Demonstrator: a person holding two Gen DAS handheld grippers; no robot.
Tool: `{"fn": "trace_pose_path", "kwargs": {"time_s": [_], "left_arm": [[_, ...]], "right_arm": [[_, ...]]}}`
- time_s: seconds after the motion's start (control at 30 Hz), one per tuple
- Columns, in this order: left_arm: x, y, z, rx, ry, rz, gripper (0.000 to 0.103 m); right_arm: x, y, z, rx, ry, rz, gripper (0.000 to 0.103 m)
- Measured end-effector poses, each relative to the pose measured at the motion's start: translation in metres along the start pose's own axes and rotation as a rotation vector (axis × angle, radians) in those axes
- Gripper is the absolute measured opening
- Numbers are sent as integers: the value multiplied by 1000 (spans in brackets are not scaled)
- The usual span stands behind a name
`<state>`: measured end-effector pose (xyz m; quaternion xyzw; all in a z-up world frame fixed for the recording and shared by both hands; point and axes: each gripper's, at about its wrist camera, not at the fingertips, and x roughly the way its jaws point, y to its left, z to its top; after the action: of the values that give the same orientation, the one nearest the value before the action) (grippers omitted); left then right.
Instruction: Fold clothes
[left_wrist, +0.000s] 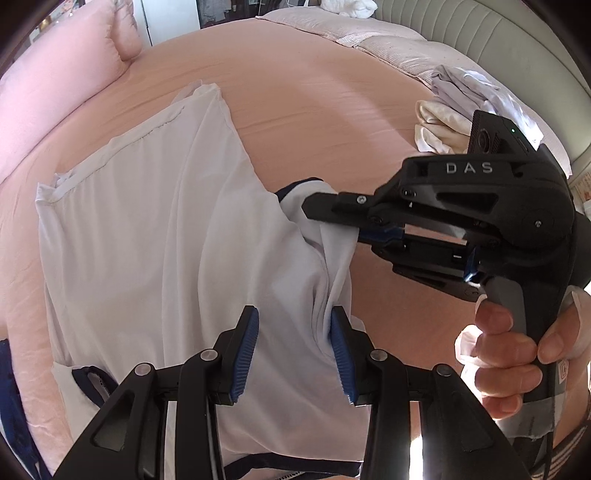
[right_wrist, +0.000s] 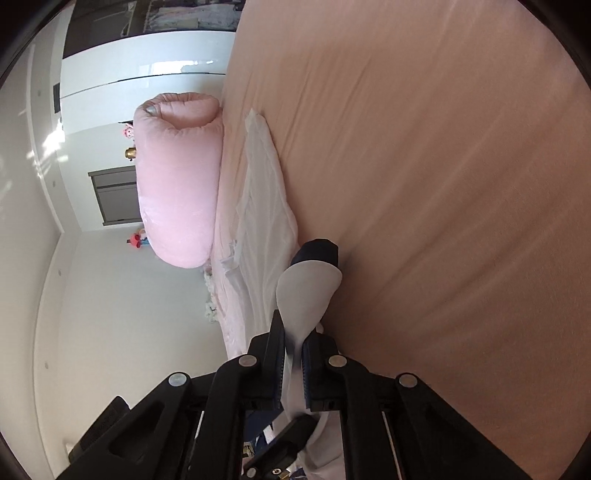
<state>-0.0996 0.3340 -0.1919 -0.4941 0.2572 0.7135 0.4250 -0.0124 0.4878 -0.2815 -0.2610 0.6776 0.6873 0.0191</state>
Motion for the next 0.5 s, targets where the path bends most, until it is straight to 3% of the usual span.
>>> {"fn": "trace_pose_path", "kwargs": {"time_s": [0.23, 0.5], "left_arm": [[-3, -2, 13, -84, 5, -90, 36], [9, -44, 29, 54, -46, -16, 37]], "right_arm": [[-19, 3, 5, 2, -27, 84, 5], [-35, 4, 6, -8, -33, 107, 5]]}}
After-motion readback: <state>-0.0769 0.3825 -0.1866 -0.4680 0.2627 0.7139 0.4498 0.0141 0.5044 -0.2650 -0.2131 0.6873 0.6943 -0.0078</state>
